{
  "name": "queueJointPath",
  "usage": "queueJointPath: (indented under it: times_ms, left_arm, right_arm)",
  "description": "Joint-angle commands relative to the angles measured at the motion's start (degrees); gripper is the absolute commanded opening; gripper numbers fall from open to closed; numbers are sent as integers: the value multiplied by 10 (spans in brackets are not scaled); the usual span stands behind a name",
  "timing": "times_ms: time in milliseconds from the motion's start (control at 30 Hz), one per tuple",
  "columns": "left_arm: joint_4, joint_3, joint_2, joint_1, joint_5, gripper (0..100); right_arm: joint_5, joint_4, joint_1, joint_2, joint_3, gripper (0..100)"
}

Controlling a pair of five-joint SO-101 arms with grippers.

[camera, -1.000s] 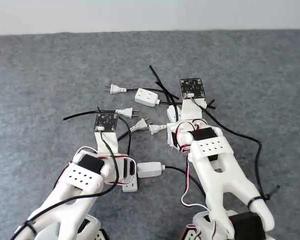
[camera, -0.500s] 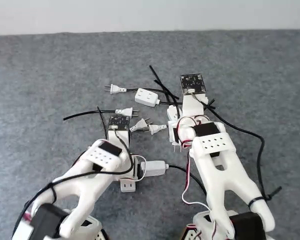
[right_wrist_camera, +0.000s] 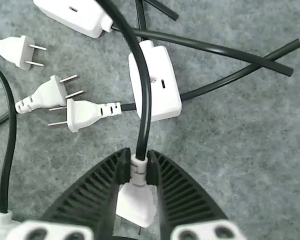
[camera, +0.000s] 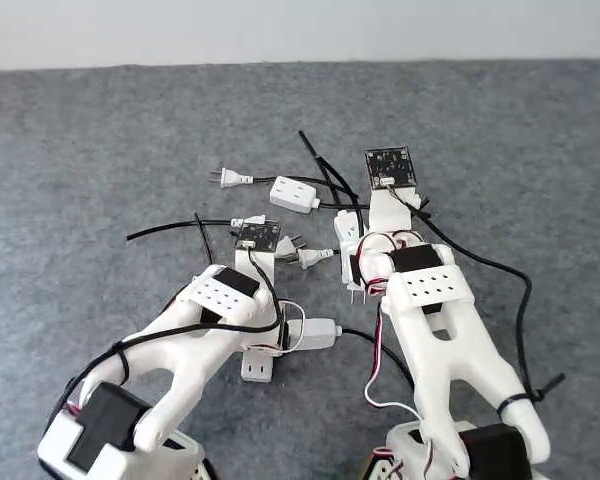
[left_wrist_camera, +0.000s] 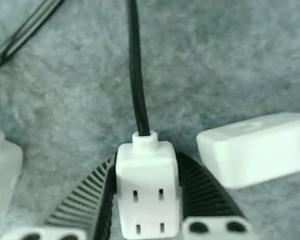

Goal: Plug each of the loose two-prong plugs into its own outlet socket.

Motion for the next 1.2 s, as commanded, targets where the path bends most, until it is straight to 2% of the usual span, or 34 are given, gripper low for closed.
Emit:
queueJointPath:
  times_ms: [0, 200, 300, 467, 633, 867, 933, 1100, 1167]
  left_arm:
    - [-20, 11, -53, -6, -48, 13]
    - [-31, 25, -153, -18, -50, 14]
    - [-74, 23, -149, -40, -47, 14]
    - [-85, -36, -73, -48, -44, 14]
    - [-85, -112, 53, -48, 4, 15]
    - [-49, -217, 142, -79, 5, 22]
    - [-31, -228, 149, -83, 5, 73]
    - [1, -232, 149, -78, 8, 299]
    - [1, -232, 149, -82, 7, 318]
  right_arm:
    - [4, -2, 5, -2, -39, 8]
    - [4, -2, 5, -2, -39, 8]
    - [4, -2, 4, -2, -39, 8]
    - [4, -2, 4, -2, -39, 8]
    - [5, -2, 4, -2, -39, 8]
    - [5, -2, 3, -2, -39, 8]
    - [5, -2, 3, -2, -39, 8]
    - [5, -2, 3, -2, -39, 8]
    - [5, -2, 3, -2, -39, 8]
